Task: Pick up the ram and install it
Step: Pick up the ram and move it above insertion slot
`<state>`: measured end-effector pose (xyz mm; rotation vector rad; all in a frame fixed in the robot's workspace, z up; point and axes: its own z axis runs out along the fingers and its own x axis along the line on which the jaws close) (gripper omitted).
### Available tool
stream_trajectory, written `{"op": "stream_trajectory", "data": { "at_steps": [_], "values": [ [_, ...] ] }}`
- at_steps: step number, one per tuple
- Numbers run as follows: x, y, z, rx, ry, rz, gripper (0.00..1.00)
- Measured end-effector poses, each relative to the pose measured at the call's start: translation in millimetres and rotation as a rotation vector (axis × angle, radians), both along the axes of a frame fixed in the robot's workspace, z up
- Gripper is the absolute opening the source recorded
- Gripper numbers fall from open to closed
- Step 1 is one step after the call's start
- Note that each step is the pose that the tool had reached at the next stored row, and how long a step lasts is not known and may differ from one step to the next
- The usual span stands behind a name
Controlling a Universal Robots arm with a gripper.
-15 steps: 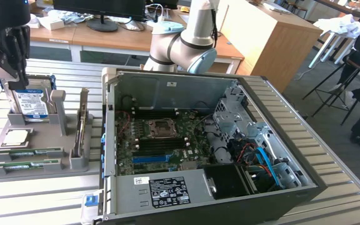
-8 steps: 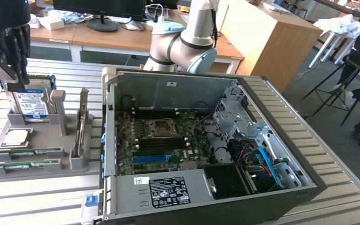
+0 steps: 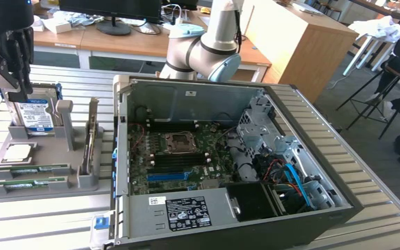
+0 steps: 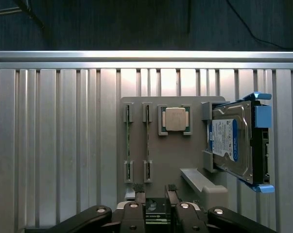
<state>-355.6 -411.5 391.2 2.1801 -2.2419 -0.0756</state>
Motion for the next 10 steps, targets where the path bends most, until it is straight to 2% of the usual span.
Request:
{"op": "stream_trajectory", "data": {
  "at_steps": [3,4,10],
  "values": [
    [0.0,0.0,0.0,0.0000,0.0000,0.000,0.31],
    [0.0,0.0,0.0,0.0000,0.0000,0.000,0.37],
    [0.0,-0.1,-2.6,0.0006,-0.0020,0.000,0.37]
  ]
}}
